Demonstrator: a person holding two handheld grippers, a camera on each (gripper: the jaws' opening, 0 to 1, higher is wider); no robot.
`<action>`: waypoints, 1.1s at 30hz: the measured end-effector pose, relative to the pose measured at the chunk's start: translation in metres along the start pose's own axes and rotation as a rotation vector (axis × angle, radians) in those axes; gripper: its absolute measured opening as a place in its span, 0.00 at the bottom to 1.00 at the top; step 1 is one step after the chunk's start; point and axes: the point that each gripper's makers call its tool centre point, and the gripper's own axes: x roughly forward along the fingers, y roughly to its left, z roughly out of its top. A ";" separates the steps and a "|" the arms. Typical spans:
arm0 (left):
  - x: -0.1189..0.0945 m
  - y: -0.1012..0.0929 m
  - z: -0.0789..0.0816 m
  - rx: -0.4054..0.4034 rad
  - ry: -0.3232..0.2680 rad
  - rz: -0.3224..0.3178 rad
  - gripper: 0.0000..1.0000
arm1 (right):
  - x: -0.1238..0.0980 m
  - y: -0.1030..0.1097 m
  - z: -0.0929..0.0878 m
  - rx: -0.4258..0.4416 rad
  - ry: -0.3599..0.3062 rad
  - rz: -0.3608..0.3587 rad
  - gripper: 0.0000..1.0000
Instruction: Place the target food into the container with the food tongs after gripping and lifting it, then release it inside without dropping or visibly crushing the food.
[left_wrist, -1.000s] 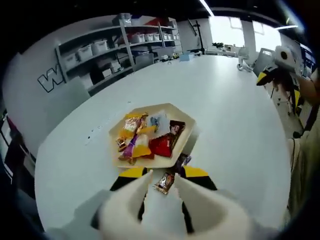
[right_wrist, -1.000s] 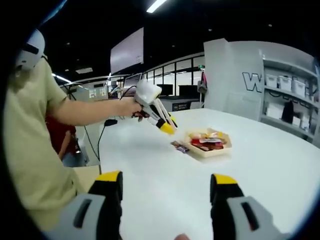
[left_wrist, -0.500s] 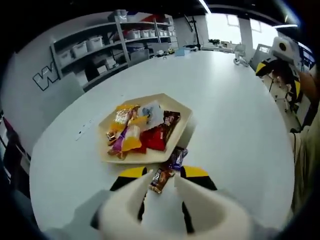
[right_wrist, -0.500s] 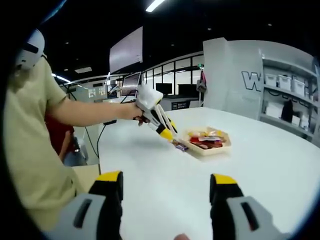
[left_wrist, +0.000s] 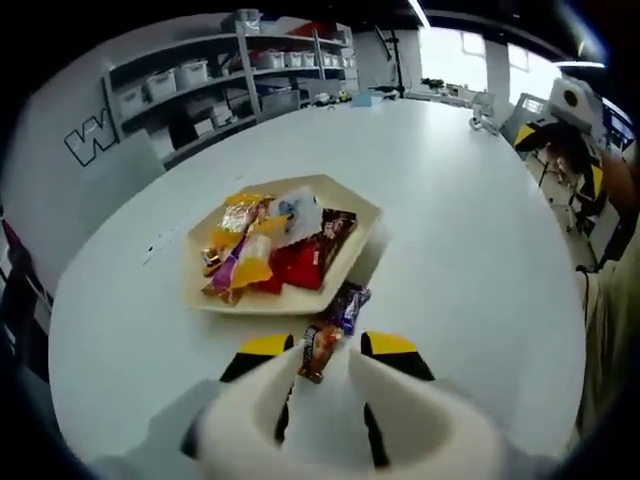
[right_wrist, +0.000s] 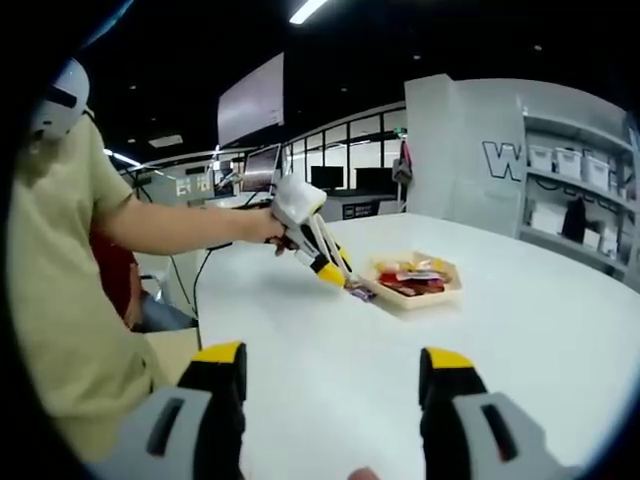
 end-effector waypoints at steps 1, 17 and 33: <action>-0.001 -0.002 0.000 0.001 0.003 0.000 0.25 | 0.000 0.000 0.000 0.000 -0.001 0.001 0.68; -0.012 -0.016 0.002 0.022 -0.001 -0.009 0.26 | 0.001 0.003 0.000 -0.001 0.004 0.004 0.68; 0.002 -0.004 -0.003 0.002 0.011 -0.048 0.26 | 0.001 0.002 -0.002 0.000 0.007 0.003 0.68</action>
